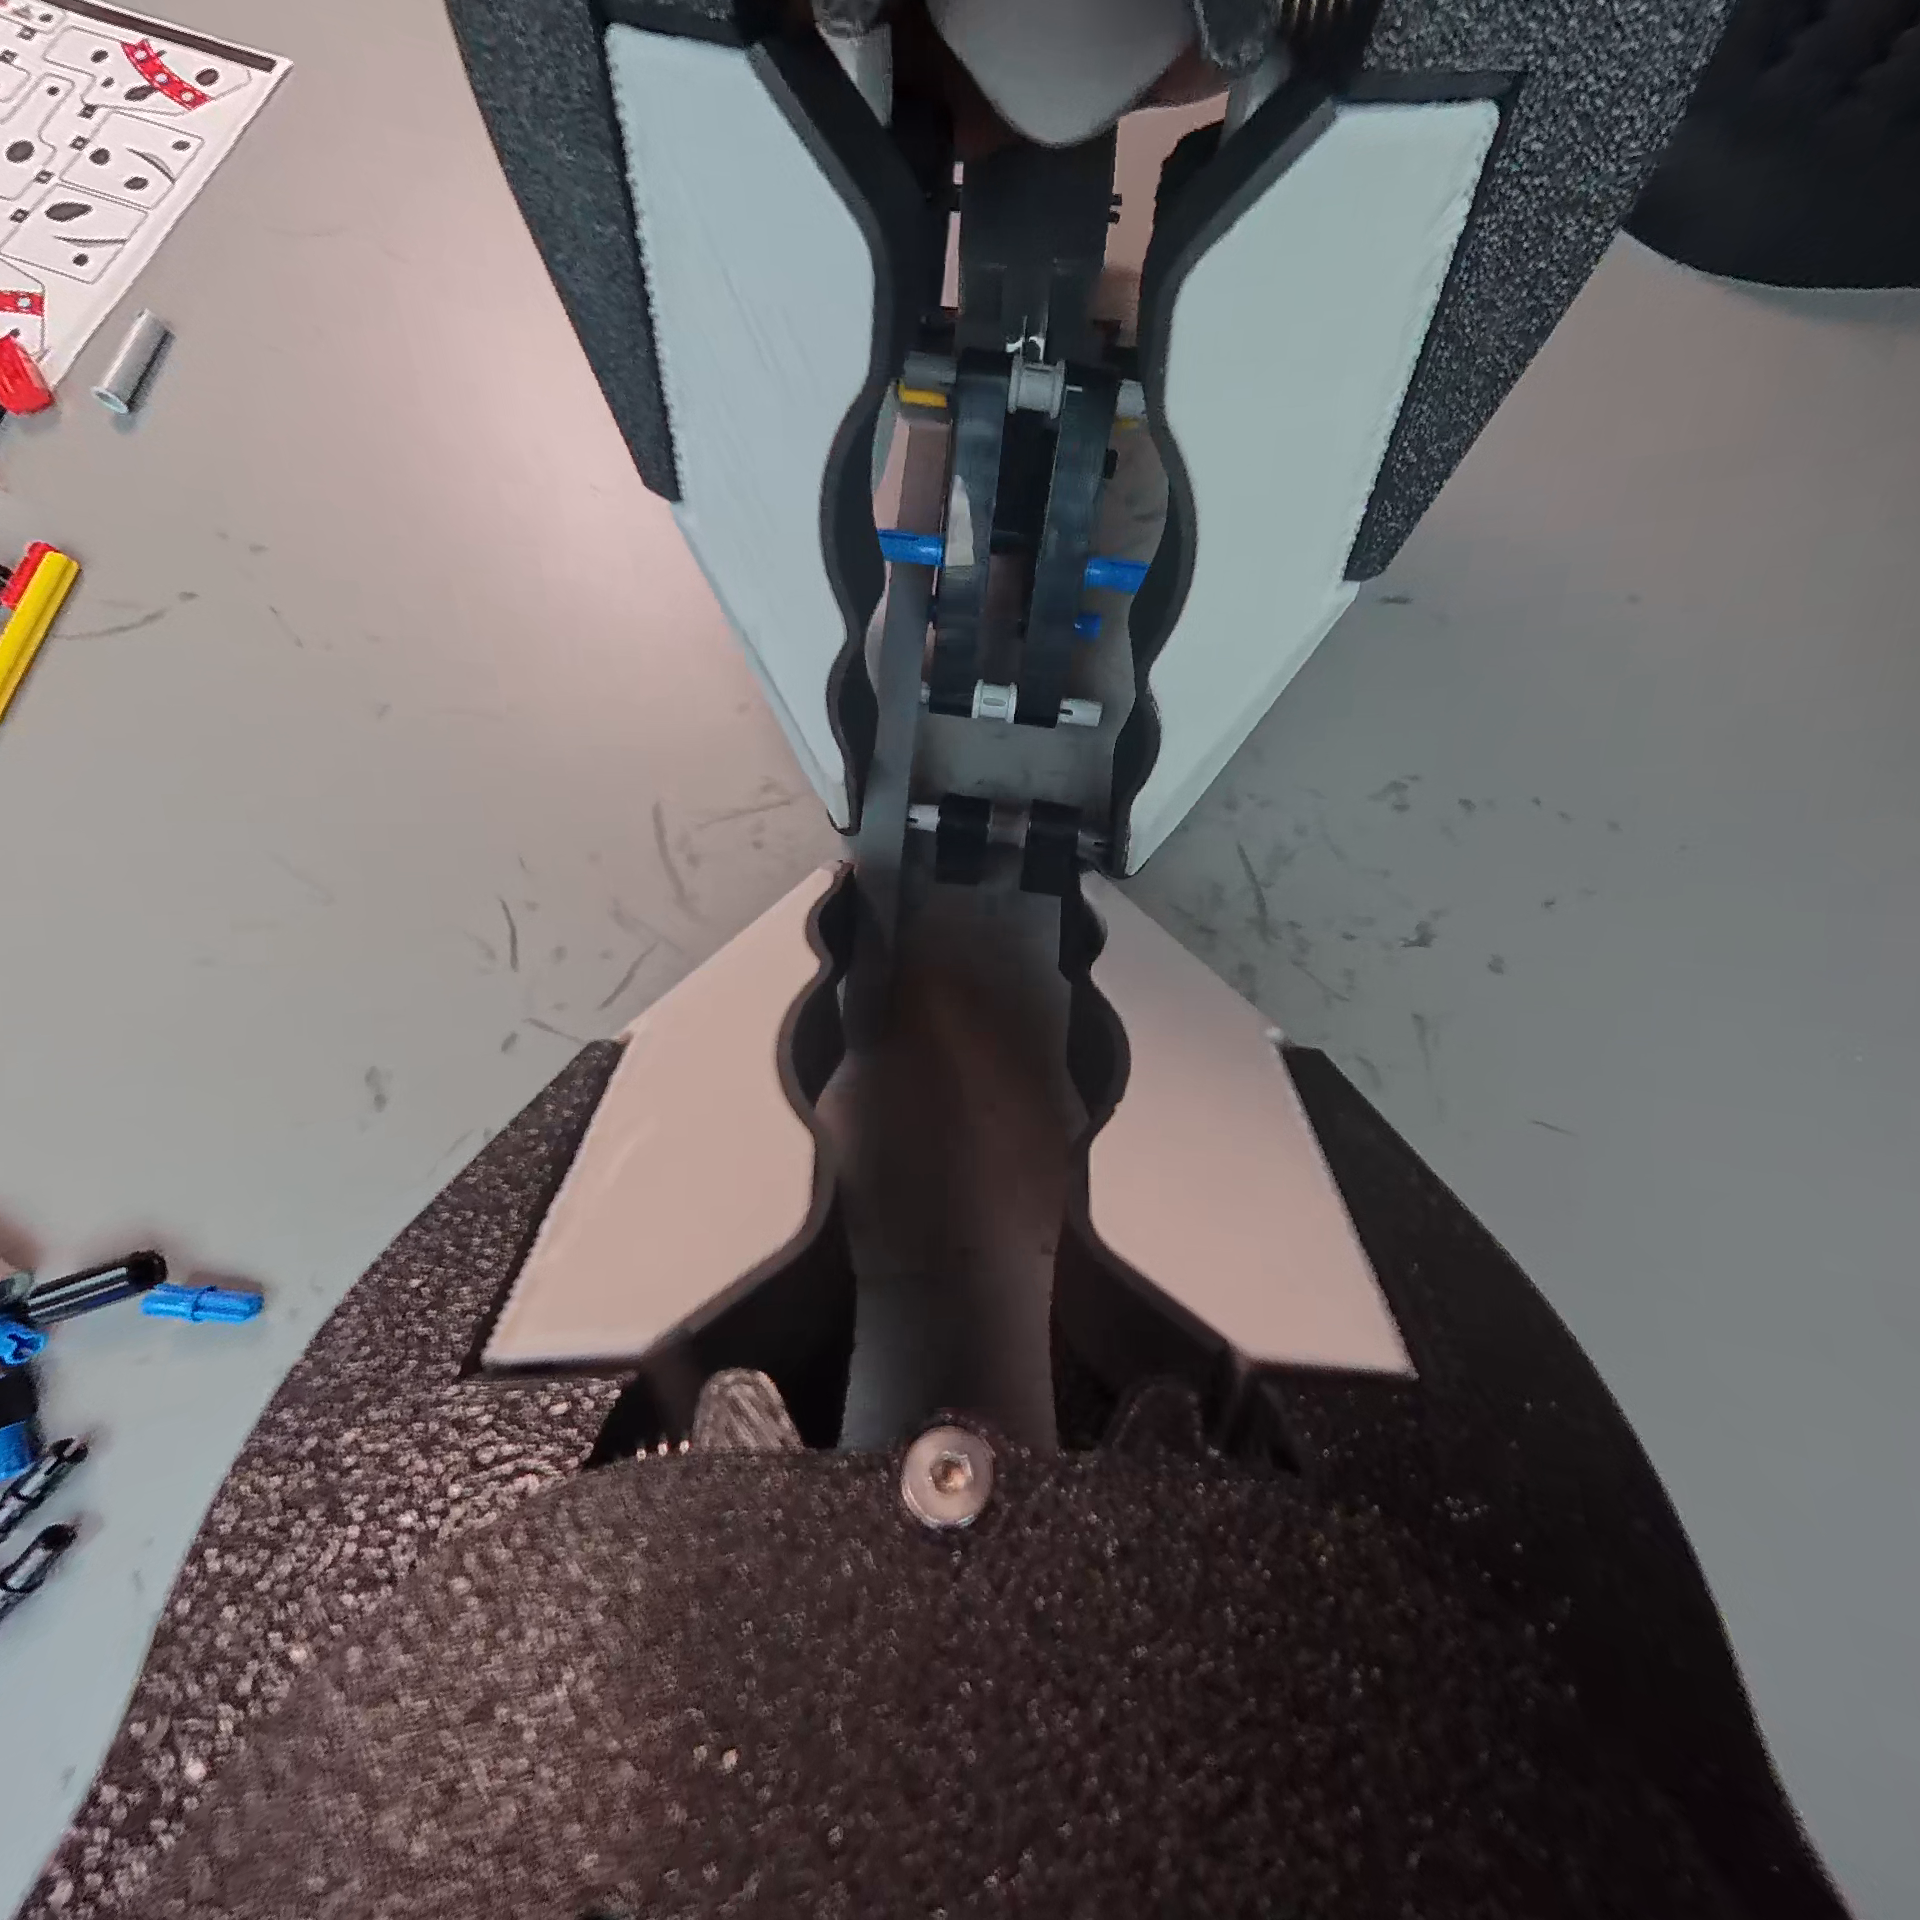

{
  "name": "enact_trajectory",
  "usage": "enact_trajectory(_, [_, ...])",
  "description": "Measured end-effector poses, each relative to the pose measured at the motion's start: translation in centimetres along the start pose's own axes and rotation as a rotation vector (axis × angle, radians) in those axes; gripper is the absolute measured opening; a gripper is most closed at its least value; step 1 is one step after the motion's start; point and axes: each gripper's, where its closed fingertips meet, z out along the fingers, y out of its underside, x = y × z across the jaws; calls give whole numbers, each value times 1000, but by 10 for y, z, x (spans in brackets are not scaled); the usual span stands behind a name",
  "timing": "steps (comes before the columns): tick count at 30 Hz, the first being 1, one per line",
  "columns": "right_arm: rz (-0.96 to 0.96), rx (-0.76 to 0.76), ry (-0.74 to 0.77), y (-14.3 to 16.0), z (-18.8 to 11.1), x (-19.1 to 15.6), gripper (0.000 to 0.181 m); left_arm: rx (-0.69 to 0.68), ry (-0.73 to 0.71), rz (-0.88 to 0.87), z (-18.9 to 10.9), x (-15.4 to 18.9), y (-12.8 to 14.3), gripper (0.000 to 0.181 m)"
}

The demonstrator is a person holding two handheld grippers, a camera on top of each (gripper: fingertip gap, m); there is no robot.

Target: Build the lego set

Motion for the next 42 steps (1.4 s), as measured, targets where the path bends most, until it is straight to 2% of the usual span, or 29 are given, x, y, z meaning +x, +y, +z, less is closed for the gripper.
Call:
enact_trajectory(11, [14,-8,23,0,0,0,49,0,24,10,0,0,0,41])
enact_trajectory(15, [4,-27,48,0,-1,4,56,1,27,34,-1,0,0,39])
enact_trajectory(23, [40,-23,24,1,0,2,49,-3,87,56,-8,-1,8,47])
enact_trajectory(30, [3,-16,5,2,-1,3,48,-3,102,78,-7,-11,7,28])
enact_trajectory(33, [-19,-14,-5,2,-1,2,48,-4,89,103,-5,-17,5,11])
enact_trajectory(42, [-21,25,-108,1,-3,-3,48,-21,168,125,-7,-12,5,10])
